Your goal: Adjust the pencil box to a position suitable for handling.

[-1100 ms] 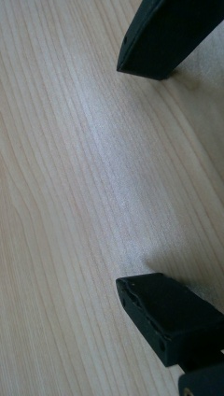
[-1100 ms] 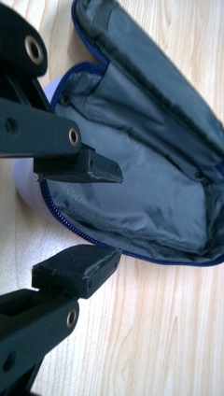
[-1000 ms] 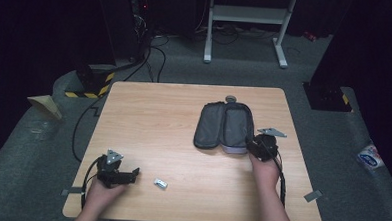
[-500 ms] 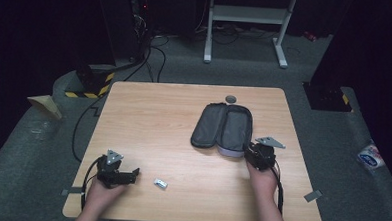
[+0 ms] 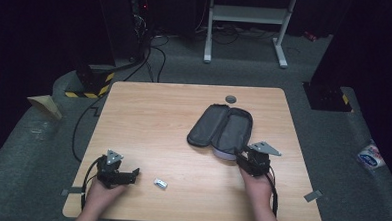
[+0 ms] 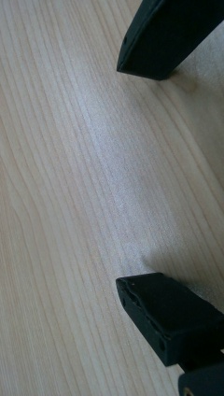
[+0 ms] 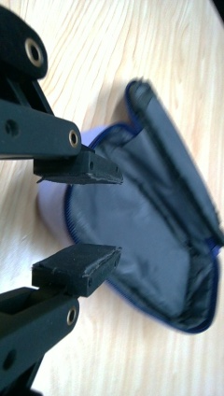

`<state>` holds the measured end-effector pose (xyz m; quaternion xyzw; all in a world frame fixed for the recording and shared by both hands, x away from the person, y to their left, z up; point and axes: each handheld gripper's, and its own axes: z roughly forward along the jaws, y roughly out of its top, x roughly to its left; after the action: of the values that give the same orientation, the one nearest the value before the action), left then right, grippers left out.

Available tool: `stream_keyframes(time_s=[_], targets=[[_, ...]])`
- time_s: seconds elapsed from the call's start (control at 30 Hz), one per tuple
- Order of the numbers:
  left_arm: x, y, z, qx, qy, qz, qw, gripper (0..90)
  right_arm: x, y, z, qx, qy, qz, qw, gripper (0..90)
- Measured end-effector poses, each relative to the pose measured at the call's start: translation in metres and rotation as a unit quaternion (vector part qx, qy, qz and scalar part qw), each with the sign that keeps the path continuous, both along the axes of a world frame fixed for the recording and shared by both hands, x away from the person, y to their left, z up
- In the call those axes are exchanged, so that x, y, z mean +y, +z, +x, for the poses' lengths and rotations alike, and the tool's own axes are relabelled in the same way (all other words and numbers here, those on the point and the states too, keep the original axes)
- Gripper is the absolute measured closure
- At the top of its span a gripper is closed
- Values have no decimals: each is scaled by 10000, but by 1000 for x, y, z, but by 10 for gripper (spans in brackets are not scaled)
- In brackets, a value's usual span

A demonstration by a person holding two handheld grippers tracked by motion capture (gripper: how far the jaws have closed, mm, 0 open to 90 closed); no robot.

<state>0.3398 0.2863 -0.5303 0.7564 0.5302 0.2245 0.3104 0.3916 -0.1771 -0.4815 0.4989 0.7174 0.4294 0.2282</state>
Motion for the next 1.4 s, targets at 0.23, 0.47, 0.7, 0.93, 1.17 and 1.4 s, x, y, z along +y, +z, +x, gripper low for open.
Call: stream_keyframes(time_s=[0.23,0.47,0.7,0.93,1.17,1.4], targets=[[0,0,0,3,2,-2,10000,11,17,-1,1,80,334,-64,9994,545],[0,0,0,1,-7,4,10000,11,27,-17,-5,225,440,-147,9987,564],[0,0,0,-15,3,-3,10000,12,55,-19,-13,159,733,-132,9971,602],[0,0,0,-4,-14,12,10000,12,84,-18,-20,145,1127,-25,9935,589],[0,0,0,-6,-10,3,10000,13,67,-9,-10,-34,891,-144,9959,585],[0,0,0,-12,-17,6,10000,14,59,-15,1,165,771,-383,9962,656]])
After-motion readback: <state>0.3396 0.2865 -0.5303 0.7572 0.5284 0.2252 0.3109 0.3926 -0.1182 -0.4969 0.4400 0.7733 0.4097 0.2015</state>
